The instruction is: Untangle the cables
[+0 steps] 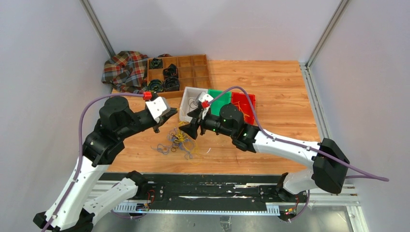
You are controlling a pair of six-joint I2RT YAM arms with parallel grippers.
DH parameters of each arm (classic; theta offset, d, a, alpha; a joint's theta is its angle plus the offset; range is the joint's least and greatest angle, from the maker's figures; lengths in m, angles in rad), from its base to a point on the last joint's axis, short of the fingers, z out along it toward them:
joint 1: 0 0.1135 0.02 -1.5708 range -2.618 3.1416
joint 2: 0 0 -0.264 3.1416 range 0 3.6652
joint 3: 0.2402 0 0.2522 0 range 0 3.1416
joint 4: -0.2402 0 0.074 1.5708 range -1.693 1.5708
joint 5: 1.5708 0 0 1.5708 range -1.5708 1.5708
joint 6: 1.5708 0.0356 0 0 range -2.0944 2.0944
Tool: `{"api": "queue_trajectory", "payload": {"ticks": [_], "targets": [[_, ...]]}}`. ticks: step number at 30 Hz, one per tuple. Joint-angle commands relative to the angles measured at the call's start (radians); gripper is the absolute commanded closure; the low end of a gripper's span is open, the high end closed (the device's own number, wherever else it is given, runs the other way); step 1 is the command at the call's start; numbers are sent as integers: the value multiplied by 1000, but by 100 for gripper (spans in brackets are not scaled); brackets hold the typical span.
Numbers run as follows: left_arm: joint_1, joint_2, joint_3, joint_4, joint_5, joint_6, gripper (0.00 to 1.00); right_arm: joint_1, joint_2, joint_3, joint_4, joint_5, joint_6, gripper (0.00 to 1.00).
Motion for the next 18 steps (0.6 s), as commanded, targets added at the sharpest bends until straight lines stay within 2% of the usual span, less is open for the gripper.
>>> {"api": "queue_trajectory", "payload": {"ticks": [1,6,11,18], "targets": [[5,4,47,-16,84,-20,99,21,15,64,48,64,-5,33],[5,8,92,-46,149,-26,99,21,63,88,41,182,-7,42],[5,13,149,-66,199,-34,99,22,81,42,78,215,18,47],[5,33,215,-64,194,-21,99,21,94,-43,127,239,58,48]]}}
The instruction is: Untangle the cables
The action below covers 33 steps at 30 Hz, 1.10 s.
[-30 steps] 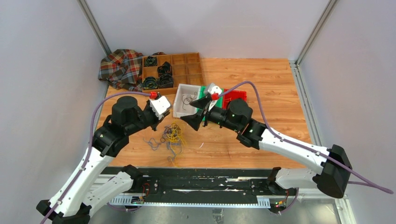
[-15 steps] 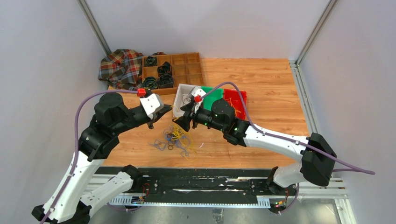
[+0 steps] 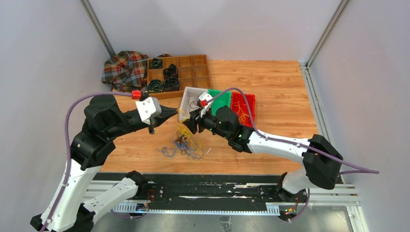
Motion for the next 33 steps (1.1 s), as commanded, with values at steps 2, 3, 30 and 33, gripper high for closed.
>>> {"api": "queue_trajectory", "payload": {"ticks": [2,3,30,33], "targets": [[5,24,87,5,35,-3,99,14,27,-49,73,49,40,48],[5,30,102,5,36,-2,99,15,34,-55,79,52,44,48],[5,148,450,511,-468,188,99,14,74,-315,216,124,212,46],[5,168,482,610,-561,250,100,14,76,-334,227,124,227,46]]}}
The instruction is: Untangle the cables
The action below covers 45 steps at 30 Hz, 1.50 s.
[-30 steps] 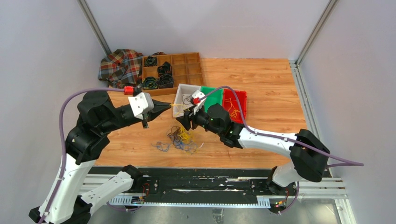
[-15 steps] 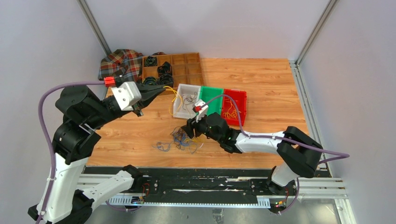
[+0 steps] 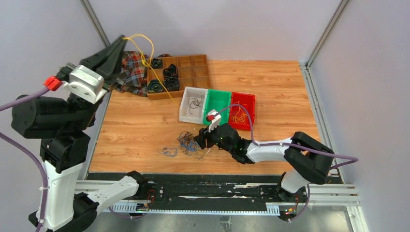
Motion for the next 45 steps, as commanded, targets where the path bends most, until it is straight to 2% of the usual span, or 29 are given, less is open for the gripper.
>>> {"api": "queue_trajectory", "payload": {"ticks": [1,5,7,10,14,16,22,26,29,32,39,42,45], "targets": [[5,29,47,261,-201,127,100,14,-13,-34,53,24,45,46],[5,53,72,404,-299,172,99,14,-5,-49,69,31,66,47],[5,59,89,421,-300,180,99,14,-5,-51,69,41,72,47],[5,77,112,530,-307,216,99,14,-15,-53,60,51,70,46],[5,162,298,599,-316,262,99,14,-25,-64,51,55,69,42],[5,166,303,588,-295,225,99,14,-27,-69,49,56,71,40],[5,7,11,391,-185,53,99,14,-90,-48,23,36,38,38],[5,-79,-169,259,-155,3,100,14,-147,-2,-23,1,-12,38],[5,-129,-289,189,-149,27,99,13,-140,48,-62,-26,-38,38],[5,-175,-377,127,-210,74,99,14,-102,90,-68,-55,-42,37],[14,-269,-638,31,-482,257,99,20,57,184,-80,-129,-31,38],[83,-291,-746,-16,-477,285,99,28,134,226,-94,-160,-30,38],[219,-279,-825,-90,-398,259,99,41,205,262,-122,-153,-25,38]]}}
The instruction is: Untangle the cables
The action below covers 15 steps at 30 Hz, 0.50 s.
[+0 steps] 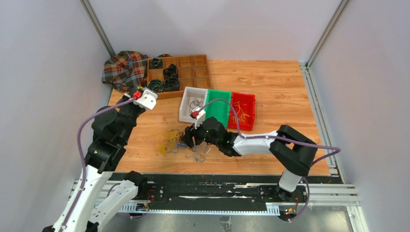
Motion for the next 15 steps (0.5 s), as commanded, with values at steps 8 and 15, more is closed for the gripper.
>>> {"api": "queue_trajectory", "payload": {"ticks": [8,15], "targets": [[577,194,-249,-50,217,78,99,35,126,65,-114,50,22,59],[654,329,-283,-95,327,155,85,27,21,51,-322,280,41,99]]}}
